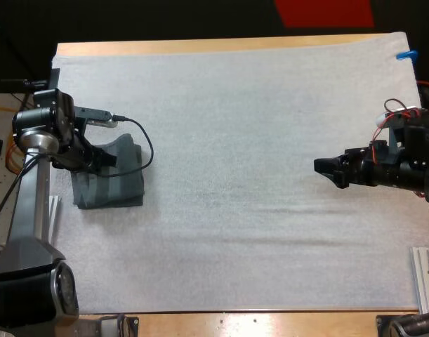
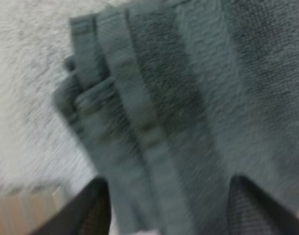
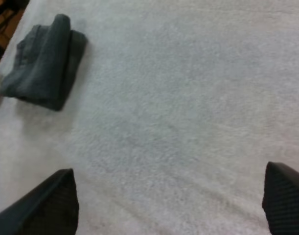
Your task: Pick towel from pile fold and stack
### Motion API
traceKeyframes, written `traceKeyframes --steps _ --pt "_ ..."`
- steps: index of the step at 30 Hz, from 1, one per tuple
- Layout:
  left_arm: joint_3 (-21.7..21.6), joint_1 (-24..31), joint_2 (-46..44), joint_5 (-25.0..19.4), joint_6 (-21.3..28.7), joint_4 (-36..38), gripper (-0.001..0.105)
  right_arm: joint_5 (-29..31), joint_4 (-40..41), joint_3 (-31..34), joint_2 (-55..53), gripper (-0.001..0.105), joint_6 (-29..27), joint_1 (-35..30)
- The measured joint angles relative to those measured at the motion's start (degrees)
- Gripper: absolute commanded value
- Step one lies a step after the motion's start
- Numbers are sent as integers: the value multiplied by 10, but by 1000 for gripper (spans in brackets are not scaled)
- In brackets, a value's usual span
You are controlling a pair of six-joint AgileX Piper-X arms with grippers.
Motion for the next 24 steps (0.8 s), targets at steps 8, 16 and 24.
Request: traceKeyframes --steps 8,16,24 --pt "0 -4 -48 58 -23 -22 51 -13 -37 0 0 75 16 0" --pt "0 -45 -179 81 -26 -63 51 47 -48 0 29 75 20 -46" --pt "0 -49 -299 118 -7 -63 51 130 12 -40 22 75 -54 -145"
